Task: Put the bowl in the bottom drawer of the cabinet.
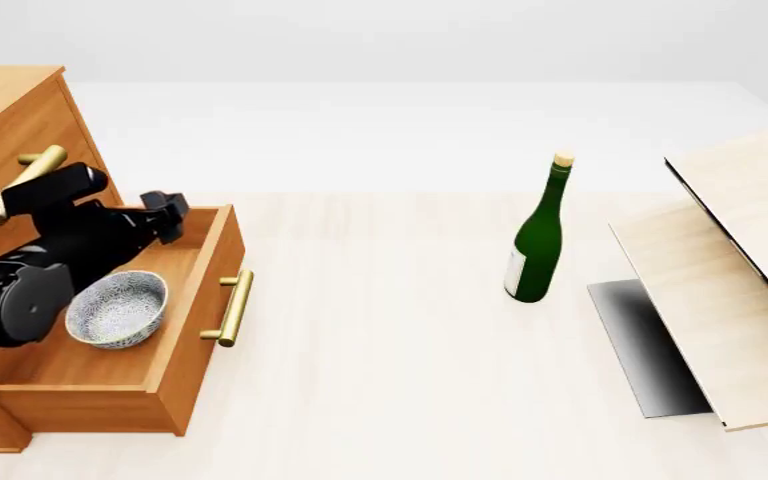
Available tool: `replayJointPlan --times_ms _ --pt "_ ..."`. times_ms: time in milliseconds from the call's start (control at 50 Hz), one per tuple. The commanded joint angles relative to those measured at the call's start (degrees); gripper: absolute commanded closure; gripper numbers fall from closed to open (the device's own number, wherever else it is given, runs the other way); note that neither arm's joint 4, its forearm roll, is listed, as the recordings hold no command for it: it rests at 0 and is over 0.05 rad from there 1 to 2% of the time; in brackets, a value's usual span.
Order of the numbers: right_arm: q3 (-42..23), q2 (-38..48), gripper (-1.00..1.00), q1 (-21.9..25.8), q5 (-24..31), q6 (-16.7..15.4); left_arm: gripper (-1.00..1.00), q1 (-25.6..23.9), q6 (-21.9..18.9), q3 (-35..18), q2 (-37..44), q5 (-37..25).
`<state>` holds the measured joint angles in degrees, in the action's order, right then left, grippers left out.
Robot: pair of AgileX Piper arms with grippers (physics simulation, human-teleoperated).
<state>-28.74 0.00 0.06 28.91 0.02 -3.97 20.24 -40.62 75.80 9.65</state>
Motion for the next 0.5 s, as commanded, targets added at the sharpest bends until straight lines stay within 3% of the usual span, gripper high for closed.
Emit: replayJointPlan --times_ms 20,500 --pt "0.0 0.0 -1.00 0.0 0.0 0.0 -1.00 -1.2 -0.6 -1.4 -0.7 -1.2" --pt "0.0 0.0 -1.00 0.0 0.0 0.0 -1.00 -2.0 -1.9 -3.4 -1.0 -3.3"
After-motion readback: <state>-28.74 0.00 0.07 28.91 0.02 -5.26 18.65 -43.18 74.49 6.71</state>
